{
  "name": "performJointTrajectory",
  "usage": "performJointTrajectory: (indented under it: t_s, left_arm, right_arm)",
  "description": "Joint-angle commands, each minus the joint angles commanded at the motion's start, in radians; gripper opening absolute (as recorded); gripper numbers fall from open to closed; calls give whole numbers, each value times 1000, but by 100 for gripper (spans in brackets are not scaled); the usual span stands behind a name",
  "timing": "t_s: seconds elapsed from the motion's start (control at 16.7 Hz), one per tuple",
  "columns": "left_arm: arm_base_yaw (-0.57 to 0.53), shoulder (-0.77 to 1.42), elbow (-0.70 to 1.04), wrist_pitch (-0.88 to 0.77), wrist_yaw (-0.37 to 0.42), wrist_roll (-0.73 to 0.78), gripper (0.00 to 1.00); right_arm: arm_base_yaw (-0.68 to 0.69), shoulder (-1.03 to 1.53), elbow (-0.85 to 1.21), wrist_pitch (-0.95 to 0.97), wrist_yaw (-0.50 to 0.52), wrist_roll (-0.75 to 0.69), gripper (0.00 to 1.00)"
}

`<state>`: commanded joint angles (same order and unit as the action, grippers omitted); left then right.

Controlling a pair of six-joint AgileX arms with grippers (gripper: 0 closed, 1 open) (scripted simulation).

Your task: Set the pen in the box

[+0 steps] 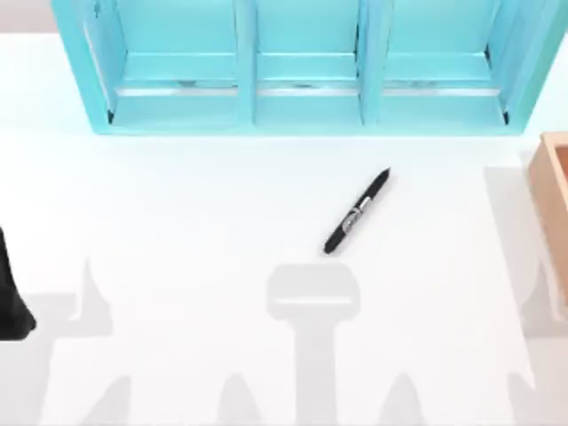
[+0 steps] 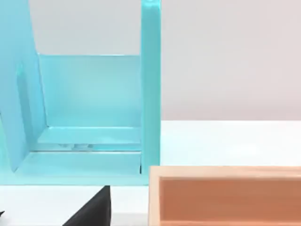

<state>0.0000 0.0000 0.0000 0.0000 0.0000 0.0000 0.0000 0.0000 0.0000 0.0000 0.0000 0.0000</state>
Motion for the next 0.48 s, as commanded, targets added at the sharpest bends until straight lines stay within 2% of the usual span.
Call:
performJointTrajectory:
  t_s: [0.24, 0.48]
  left_arm:
    - [0, 0, 0, 0, 0, 0, 100]
    - [0, 0, 0, 0, 0, 0, 100]
  right_arm:
    - [11, 28, 22, -19, 0, 4, 100]
    - [66, 197, 168, -125, 6, 44, 100]
